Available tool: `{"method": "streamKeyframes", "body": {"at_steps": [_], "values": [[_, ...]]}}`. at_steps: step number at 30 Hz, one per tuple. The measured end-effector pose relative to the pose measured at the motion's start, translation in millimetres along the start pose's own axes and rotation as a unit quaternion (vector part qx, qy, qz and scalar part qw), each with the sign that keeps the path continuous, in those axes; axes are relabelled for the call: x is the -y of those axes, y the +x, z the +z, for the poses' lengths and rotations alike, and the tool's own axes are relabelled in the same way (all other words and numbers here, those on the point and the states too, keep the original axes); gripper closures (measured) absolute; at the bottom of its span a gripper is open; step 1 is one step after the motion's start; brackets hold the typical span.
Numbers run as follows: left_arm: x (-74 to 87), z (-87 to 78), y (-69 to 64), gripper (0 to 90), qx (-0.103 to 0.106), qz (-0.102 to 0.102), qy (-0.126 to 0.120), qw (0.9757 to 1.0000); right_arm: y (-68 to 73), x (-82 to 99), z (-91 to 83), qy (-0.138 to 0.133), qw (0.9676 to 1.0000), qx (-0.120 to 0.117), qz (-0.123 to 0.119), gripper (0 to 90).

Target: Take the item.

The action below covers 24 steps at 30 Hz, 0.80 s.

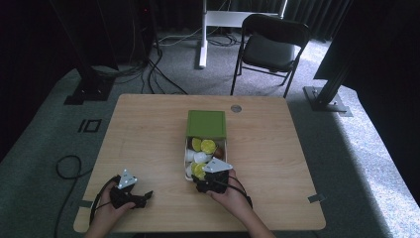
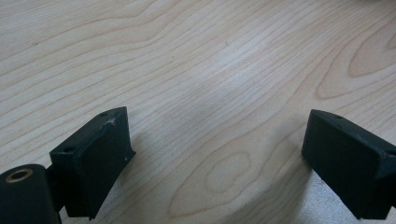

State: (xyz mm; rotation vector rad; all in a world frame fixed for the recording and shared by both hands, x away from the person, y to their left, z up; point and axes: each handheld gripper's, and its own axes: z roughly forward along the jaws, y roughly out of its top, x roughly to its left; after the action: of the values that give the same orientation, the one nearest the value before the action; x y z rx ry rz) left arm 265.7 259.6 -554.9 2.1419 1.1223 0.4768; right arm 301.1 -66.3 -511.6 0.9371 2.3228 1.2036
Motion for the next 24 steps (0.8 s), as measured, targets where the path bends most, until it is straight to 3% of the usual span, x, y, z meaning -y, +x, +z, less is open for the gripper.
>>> {"method": "streamKeyframes", "body": {"at_steps": [1, 2, 8, 13, 16, 24], "values": [[0.0, 0.0, 0.0, 9.2, 0.000, 0.000, 0.000, 1.0000, 0.0, 0.0, 0.0, 0.000, 1.0000, 0.000, 0.000, 32.0], [0.0, 0.0, 0.0, 9.2, 0.000, 0.000, 0.000, 1.0000, -1.6, -0.1, 2.2, -0.001, 0.9999, -0.006, 0.015, 32.2], [0.0, 0.0, 0.0, 9.2, 0.000, 0.000, 0.000, 1.0000, -0.2, -1.2, 5.1, -0.004, 1.0000, -0.001, 0.003, 39.4], [0.0, 0.0, 0.0, 9.2, 0.000, 0.000, 0.000, 1.0000, -0.5, -3.4, 1.1, -0.001, 1.0000, -0.002, -0.002, 39.8], [0.0, 0.0, -0.1, 9.2, 0.000, -0.001, 0.000, 1.0000, -1.1, -5.1, -2.0, -0.005, 0.9999, -0.011, 0.008, 39.8], [0.0, 0.1, -0.1, 9.3, 0.000, -0.001, -0.001, 1.0000, -2.9, -14.9, -10.6, -0.018, 0.9998, -0.012, -0.004, 39.8]]}}
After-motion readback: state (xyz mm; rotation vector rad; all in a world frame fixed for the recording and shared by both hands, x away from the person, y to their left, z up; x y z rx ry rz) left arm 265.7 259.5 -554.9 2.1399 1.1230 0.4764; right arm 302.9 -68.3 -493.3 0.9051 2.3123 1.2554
